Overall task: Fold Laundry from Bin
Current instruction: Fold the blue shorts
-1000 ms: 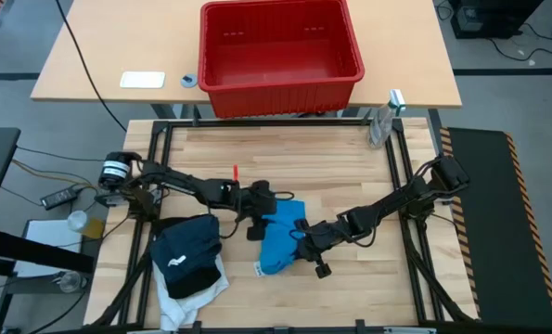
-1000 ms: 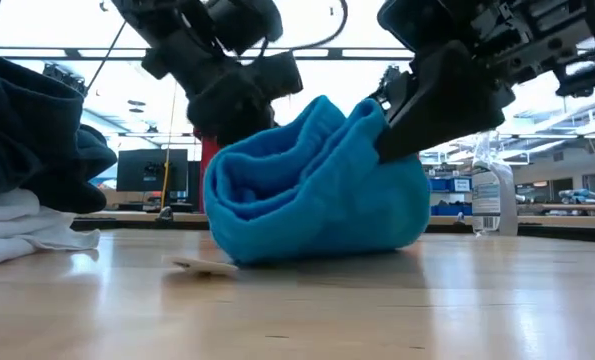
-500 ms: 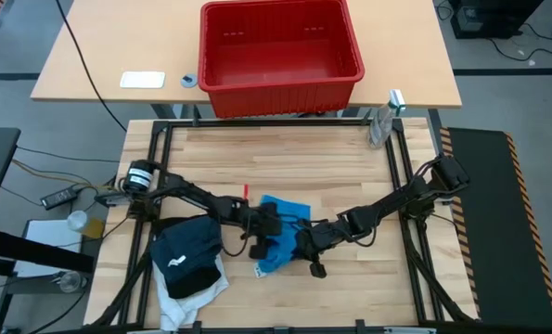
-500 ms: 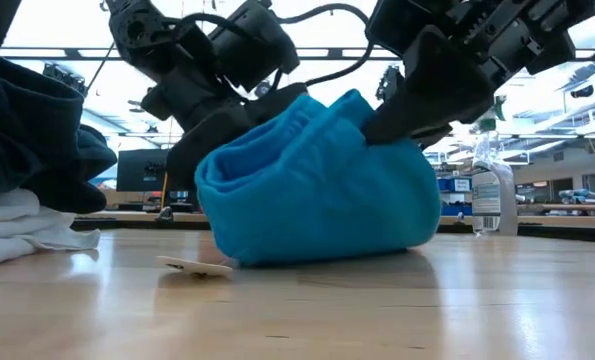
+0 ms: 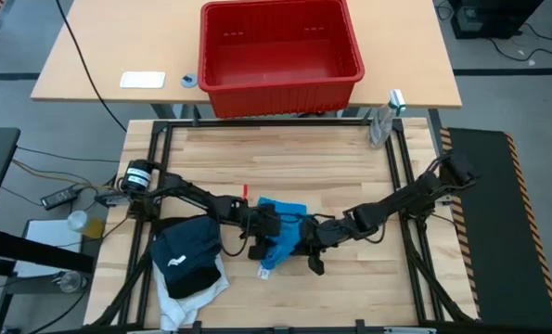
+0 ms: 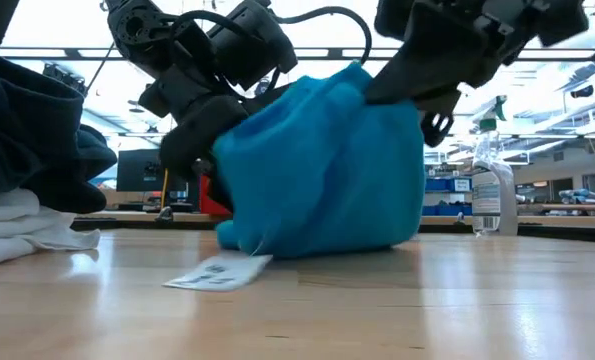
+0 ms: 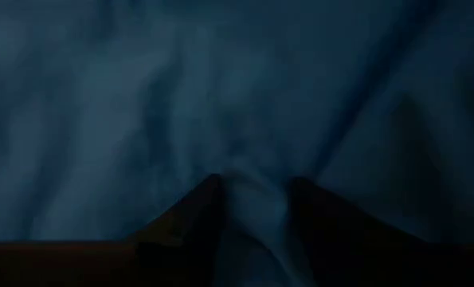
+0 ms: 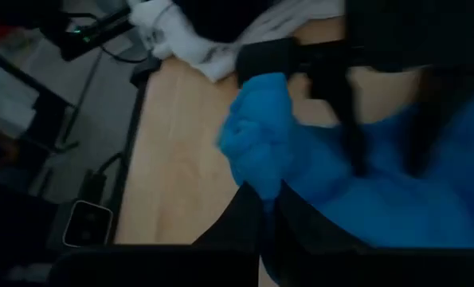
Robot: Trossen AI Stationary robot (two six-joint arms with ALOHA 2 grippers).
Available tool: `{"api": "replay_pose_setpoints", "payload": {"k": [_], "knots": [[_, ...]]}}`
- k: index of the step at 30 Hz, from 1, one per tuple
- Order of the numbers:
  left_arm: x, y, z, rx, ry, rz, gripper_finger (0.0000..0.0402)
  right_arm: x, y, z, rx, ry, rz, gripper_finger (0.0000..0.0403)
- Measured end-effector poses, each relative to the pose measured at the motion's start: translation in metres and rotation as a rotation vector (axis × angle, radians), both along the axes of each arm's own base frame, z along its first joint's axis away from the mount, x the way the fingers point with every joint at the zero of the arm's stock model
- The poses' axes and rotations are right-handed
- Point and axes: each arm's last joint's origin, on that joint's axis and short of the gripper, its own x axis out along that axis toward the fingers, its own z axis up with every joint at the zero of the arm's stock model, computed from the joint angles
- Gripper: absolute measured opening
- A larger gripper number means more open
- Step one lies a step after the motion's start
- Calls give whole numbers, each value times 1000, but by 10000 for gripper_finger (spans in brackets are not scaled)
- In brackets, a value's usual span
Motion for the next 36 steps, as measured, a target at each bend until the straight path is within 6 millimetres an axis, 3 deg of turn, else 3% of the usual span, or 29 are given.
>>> {"api": "replay_pose_setpoints", "payload": {"k": [4, 7, 13, 18, 27, 36], "knots": [[-1, -3, 4, -55, 3, -11, 162, -14, 0, 13, -76, 26, -44, 16], [-2, -7, 5, -33, -8, 0, 162, -22, -1, 11, -119, 12, -93, 16], [-6, -20, 1, 18, -50, 58, 157, -30, -13, -9, -21, -28, -119, 16], [-29, -25, -2, -10, -137, 159, 136, -31, -21, -11, 28, -19, -146, 16], [-44, -18, 21, -12, -287, 293, 121, -32, -24, -9, 117, 8, -109, 16], [-36, -18, -5, 66, -311, 380, 121, -30, -30, -3, 139, -22, -134, 16]]}}
